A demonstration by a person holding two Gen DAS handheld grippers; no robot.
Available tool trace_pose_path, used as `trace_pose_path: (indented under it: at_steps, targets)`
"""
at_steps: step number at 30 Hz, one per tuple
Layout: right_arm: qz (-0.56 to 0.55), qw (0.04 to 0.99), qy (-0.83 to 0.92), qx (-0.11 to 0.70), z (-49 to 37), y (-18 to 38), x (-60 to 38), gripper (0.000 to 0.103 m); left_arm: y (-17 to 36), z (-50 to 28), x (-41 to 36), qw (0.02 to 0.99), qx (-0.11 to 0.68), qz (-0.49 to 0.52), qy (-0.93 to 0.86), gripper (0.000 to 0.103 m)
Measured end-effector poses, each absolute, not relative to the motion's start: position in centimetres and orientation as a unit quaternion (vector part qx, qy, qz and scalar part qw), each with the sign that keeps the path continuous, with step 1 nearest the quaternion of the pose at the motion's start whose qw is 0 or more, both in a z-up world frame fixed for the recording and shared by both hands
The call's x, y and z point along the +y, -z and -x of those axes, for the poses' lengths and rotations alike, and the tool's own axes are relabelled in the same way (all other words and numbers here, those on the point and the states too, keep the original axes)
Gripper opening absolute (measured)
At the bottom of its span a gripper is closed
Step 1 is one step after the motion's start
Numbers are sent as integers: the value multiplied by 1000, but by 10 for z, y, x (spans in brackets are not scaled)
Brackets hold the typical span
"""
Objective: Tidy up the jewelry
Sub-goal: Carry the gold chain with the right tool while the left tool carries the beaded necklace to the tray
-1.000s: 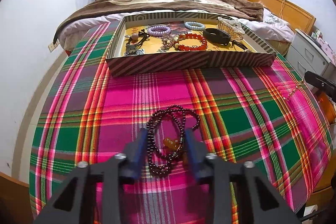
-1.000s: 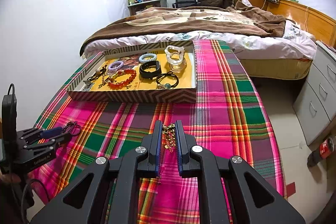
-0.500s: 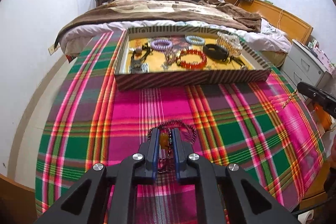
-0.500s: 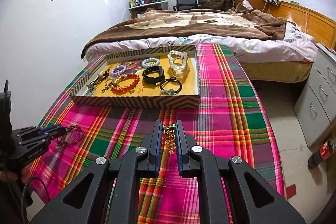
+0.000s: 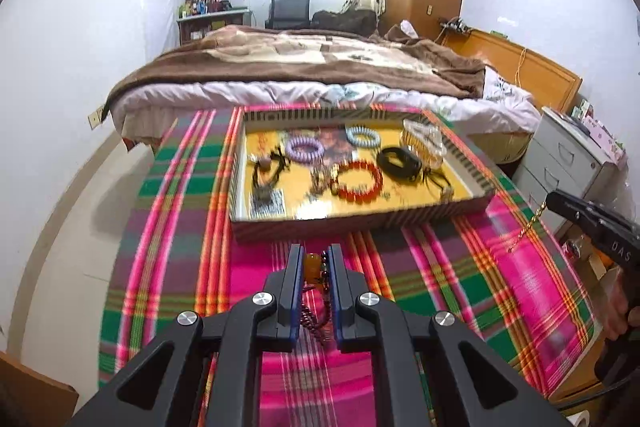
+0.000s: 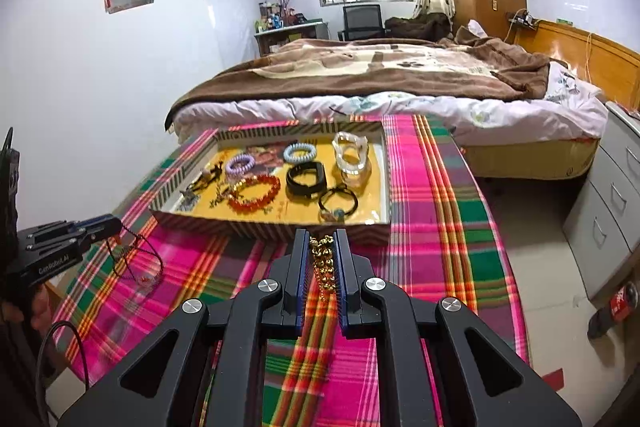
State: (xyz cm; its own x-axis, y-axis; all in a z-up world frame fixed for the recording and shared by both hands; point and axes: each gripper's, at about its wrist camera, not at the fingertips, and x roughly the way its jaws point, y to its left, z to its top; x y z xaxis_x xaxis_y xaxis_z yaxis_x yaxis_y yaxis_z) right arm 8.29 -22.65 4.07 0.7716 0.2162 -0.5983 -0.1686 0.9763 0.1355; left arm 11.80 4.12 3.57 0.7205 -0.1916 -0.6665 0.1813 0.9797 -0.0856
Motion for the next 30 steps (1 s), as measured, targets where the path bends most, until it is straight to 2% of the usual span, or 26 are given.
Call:
trace_pose_path:
  at_steps: [17, 24, 30]
  targets:
    - [-37, 943, -146, 295, -129, -81, -198, 12, -84, -185, 54, 936, 331, 21, 119, 12]
    - [-35, 937, -158, 310, -160, -70, -180, 12, -87, -224, 53, 936, 330, 19, 122, 12]
    - [-35, 928, -160, 335, -185, -50, -169, 12, -66, -255, 51, 927, 351, 28, 130, 12]
